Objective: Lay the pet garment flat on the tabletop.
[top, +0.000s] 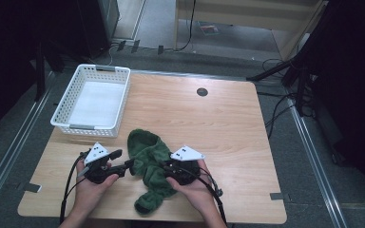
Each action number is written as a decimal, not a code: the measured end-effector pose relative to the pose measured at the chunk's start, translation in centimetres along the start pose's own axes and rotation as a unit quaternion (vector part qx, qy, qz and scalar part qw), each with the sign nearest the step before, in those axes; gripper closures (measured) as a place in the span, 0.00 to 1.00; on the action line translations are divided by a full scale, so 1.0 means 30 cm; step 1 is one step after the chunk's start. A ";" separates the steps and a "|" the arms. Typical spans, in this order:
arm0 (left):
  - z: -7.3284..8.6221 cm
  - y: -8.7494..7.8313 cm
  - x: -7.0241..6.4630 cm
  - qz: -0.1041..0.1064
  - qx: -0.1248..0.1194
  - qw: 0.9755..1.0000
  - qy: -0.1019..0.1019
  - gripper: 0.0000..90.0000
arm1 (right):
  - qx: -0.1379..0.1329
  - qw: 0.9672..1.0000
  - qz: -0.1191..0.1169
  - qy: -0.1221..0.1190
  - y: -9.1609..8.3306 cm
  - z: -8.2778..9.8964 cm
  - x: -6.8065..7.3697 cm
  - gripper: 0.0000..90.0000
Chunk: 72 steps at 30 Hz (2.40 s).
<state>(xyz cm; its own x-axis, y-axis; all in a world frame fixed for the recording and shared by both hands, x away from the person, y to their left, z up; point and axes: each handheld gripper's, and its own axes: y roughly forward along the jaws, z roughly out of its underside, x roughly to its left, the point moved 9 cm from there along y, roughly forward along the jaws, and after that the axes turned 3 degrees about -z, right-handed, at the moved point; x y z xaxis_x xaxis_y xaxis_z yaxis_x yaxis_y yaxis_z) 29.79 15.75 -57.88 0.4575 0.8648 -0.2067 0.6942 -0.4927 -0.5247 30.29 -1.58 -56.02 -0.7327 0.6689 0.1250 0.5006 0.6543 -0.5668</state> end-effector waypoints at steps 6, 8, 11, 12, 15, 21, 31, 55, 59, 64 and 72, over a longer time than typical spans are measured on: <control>0.020 0.013 0.043 -0.008 0.021 0.999 -0.031 0.51 | 0.069 0.997 -0.031 -0.001 0.023 0.070 -0.014 0.96; 0.021 0.013 0.058 -0.009 0.020 0.999 -0.047 0.51 | 0.080 0.997 -0.021 -0.003 0.015 0.078 -0.032 0.95; 0.024 0.015 0.078 -0.014 0.021 0.998 -0.063 0.50 | 0.082 0.996 -0.020 -0.003 -0.003 0.078 -0.061 0.80; 0.022 0.022 0.082 -0.013 0.021 0.997 -0.074 0.50 | 0.062 0.997 -0.041 -0.005 -0.029 0.050 -0.066 0.71; 0.016 0.036 0.085 -0.016 0.020 0.997 -0.076 0.50 | 0.014 0.997 -0.073 0.011 -0.064 -0.015 -0.065 0.65; -0.001 0.091 0.106 -0.038 0.022 0.996 -0.082 0.50 | -0.028 0.999 -0.037 -0.005 0.000 -0.215 -0.070 0.53; -0.023 0.165 0.086 -0.072 0.043 0.995 -0.059 0.49 | 0.068 0.997 0.005 0.031 0.223 -0.158 -0.173 0.92; -0.120 0.290 -0.005 -0.027 0.071 0.997 -0.006 1.00 | 0.018 0.992 0.040 0.117 -0.013 0.056 -0.439 0.92; -0.135 0.302 -0.018 0.006 0.060 0.998 -0.033 0.70 | -0.004 0.992 0.011 0.126 -0.029 0.036 -0.427 0.72; -0.137 0.327 0.011 -0.027 0.062 0.996 -0.050 0.53 | -0.034 0.992 0.015 0.119 -0.040 -0.015 -0.418 0.59; -0.136 0.369 -0.047 -0.027 0.068 0.997 0.021 0.75 | 0.017 0.999 0.018 0.048 0.090 -0.071 -0.321 0.48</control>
<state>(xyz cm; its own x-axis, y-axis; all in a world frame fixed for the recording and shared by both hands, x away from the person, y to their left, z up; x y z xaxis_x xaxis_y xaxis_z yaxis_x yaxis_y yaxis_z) 39.09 8.69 -60.04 0.4471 0.8833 -0.1412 0.6378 -0.4255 -0.6421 39.66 -5.50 -57.03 -0.6657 0.7239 0.1810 0.5092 0.6181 -0.5990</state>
